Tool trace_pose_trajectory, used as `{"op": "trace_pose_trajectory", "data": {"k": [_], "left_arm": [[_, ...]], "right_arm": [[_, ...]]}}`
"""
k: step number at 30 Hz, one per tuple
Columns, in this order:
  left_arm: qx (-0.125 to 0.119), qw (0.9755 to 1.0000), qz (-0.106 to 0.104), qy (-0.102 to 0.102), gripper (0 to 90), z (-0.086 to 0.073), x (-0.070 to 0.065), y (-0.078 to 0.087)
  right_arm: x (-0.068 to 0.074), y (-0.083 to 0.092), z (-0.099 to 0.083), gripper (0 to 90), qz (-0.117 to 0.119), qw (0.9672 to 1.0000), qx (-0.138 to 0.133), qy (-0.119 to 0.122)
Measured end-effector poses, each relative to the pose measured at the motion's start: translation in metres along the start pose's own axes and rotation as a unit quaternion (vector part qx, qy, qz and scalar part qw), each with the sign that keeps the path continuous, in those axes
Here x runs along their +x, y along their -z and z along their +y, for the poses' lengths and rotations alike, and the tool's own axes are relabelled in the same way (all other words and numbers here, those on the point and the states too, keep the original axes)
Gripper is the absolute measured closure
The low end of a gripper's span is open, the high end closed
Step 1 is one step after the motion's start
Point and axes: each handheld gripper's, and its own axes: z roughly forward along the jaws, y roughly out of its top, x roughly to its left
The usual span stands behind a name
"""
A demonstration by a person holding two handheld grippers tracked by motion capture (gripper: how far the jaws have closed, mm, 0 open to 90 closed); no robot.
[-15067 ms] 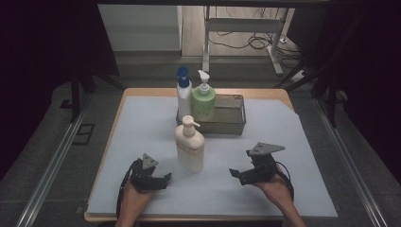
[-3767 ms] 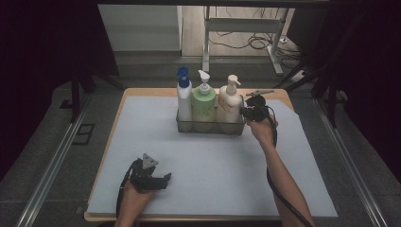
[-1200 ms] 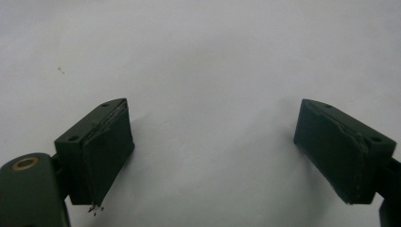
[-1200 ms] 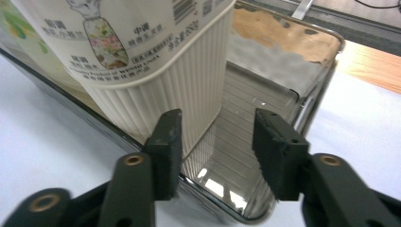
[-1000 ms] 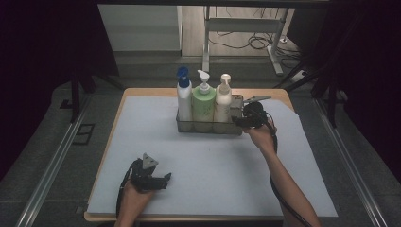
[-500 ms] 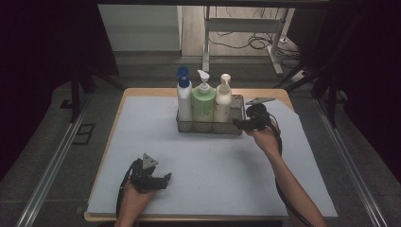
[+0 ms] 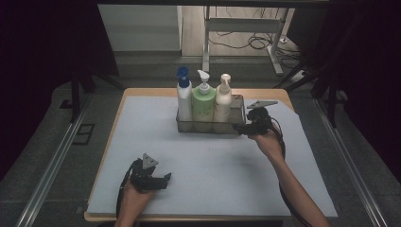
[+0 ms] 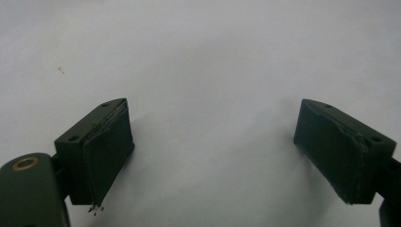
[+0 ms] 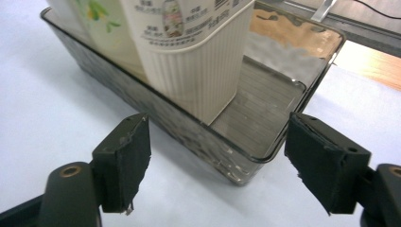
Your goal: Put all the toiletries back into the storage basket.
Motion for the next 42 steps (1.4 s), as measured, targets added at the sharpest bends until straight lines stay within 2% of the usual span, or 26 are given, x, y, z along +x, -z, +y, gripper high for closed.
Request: {"op": "trace_pose_trajectory", "data": {"k": [6, 11, 20, 24, 29, 42], "left_arm": [[0.0, 1.0, 0.0, 0.0, 11.9, 0.0, 0.0, 0.0], [0.0, 1.0, 0.0, 0.0, 11.9, 0.0, 0.0, 0.0], [0.0, 1.0, 0.0, 0.0, 12.0, 0.0, 0.0, 0.0], [0.0, 1.0, 0.0, 0.0, 11.9, 0.0, 0.0, 0.0], [0.0, 1.0, 0.0, 0.0, 11.9, 0.0, 0.0, 0.0], [0.0, 1.0, 0.001, 0.0, 11.9, 0.0, 0.0, 0.0]], "right_arm": [[0.006, 0.004, -0.004, 18.1, 0.003, 0.9998, 0.007, 0.018], [0.008, 0.008, -0.009, 13.9, 0.013, 0.9996, 0.012, 0.024], [0.013, 0.014, -0.019, 11.4, 0.021, 0.9981, 0.025, 0.051], [0.016, 0.017, -0.024, 7.9, 0.014, 0.9968, 0.034, 0.07], [0.017, 0.021, -0.031, 0.9, 0.02, 0.9967, 0.031, 0.072], [0.015, 0.038, -0.052, 0.0, 0.025, 0.9961, 0.03, 0.079]]}}
